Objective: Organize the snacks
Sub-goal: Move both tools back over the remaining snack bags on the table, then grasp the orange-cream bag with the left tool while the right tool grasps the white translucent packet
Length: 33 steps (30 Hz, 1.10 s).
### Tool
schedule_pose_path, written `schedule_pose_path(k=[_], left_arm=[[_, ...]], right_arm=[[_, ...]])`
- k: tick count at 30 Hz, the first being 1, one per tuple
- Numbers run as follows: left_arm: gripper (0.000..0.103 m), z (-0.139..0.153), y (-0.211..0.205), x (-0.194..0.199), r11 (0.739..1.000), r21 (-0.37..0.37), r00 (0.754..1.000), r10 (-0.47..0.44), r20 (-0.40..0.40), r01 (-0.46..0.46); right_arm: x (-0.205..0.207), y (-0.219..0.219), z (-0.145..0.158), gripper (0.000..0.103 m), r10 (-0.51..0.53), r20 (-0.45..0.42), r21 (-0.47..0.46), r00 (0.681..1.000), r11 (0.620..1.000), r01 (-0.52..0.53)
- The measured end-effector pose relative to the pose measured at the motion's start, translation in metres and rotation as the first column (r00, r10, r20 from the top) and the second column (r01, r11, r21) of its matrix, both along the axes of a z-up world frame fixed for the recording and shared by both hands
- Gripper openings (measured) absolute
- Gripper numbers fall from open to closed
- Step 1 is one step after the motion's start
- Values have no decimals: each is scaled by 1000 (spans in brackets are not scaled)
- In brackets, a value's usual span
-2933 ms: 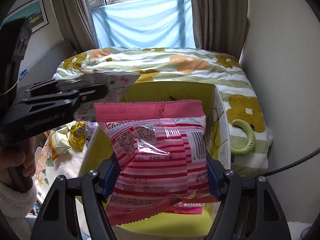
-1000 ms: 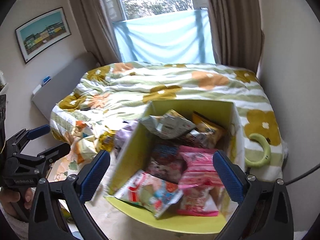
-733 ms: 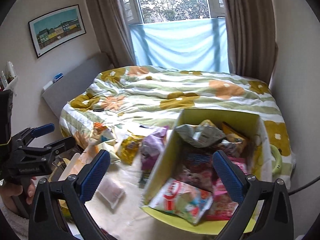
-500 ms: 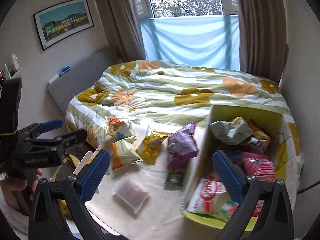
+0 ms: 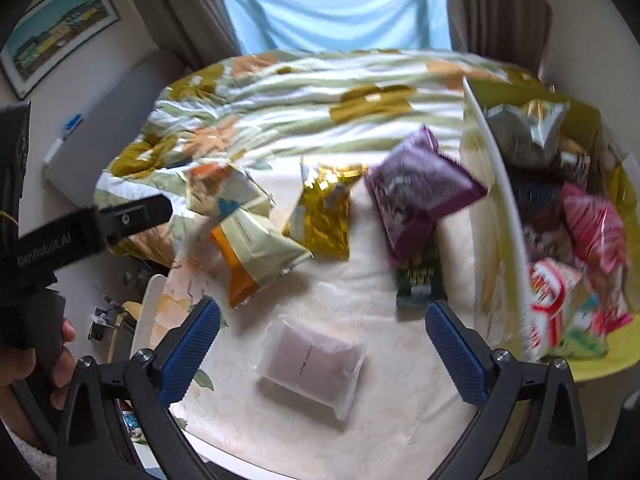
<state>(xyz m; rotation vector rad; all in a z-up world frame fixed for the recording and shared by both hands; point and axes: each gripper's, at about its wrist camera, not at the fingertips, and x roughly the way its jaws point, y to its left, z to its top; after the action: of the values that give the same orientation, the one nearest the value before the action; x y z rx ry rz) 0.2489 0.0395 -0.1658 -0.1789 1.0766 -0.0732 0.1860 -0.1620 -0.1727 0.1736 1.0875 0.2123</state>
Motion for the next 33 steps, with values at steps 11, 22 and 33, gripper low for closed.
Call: schedule_pose_path(k=[11, 22, 33], left_arm=[[102, -84, -6, 61, 998, -9, 989, 61, -132, -63], [102, -113, -7, 78, 1000, 20, 982, 0, -187, 4], [102, -110, -22, 55, 976, 117, 974, -162, -159, 182]], right_arm=[[-8, 27, -49, 102, -170, -55, -74, 984, 983, 166], [-7, 41, -69, 102, -201, -85, -98, 976, 976, 192], [-12, 46, -85, 102, -258, -116, -214, 959, 950, 229]])
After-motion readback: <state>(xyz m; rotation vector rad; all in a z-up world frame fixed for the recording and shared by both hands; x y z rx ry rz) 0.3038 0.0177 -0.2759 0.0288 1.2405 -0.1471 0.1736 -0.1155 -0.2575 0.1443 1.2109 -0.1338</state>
